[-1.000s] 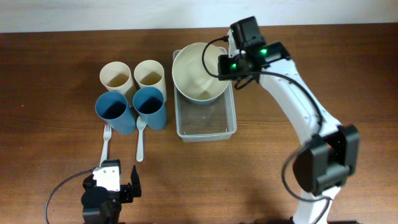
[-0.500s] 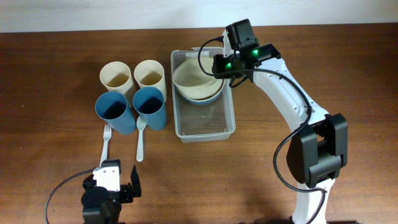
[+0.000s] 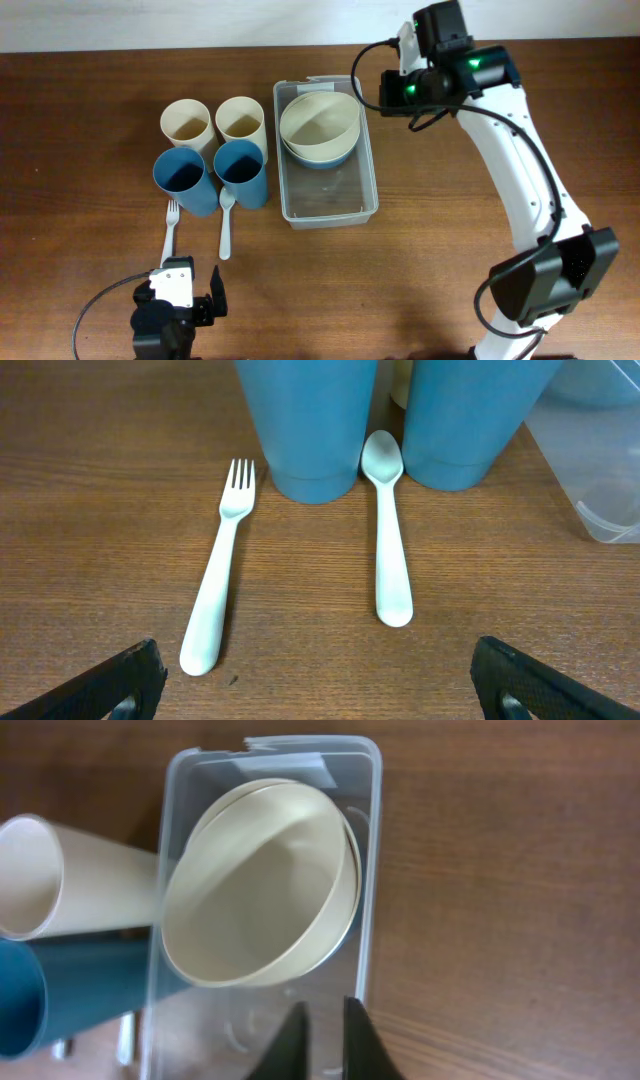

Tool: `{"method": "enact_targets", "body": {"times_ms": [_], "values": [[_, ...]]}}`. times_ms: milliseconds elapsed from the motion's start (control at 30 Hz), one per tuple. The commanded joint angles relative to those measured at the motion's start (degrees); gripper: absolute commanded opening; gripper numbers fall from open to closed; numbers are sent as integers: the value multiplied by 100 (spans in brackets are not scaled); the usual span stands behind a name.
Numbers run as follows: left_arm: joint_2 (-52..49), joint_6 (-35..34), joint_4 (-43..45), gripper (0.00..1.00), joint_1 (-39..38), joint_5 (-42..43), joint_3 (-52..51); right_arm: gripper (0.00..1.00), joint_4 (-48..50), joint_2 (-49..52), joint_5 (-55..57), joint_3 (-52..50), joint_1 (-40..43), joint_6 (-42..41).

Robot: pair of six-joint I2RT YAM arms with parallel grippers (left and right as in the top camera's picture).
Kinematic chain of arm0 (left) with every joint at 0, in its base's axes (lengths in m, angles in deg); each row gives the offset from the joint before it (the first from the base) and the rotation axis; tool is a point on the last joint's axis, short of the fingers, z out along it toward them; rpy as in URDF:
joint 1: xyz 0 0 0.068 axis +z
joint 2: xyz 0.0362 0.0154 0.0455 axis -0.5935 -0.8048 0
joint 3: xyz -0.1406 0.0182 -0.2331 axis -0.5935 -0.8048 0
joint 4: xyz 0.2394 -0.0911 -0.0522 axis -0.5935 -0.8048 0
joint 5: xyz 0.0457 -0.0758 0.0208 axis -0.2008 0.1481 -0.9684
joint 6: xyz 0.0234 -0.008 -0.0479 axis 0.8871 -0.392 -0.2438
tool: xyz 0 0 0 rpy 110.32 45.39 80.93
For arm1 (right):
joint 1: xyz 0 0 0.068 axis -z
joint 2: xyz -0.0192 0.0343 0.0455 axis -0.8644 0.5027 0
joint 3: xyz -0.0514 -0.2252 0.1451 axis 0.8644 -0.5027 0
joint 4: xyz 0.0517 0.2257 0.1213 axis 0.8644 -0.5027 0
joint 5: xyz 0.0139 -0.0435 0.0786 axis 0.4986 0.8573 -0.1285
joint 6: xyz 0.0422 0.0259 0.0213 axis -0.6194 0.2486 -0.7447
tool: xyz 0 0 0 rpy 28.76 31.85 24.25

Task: Pack container
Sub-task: 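Release the cream bowl and retract the right gripper to the upper right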

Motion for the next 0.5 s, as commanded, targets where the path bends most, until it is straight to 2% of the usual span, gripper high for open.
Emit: {"method": "enact_targets", "body": {"times_ms": [0, 233, 467], "values": [[33, 90, 4, 100, -24, 61, -33, 4, 55, 111, -275, 48, -192, 304], [33, 87, 4, 100, -24, 61, -33, 4, 782, 673, -275, 44, -466, 304], [33, 90, 4, 100, -24, 61, -33, 4, 579, 1414, -275, 44, -636, 302]]}}
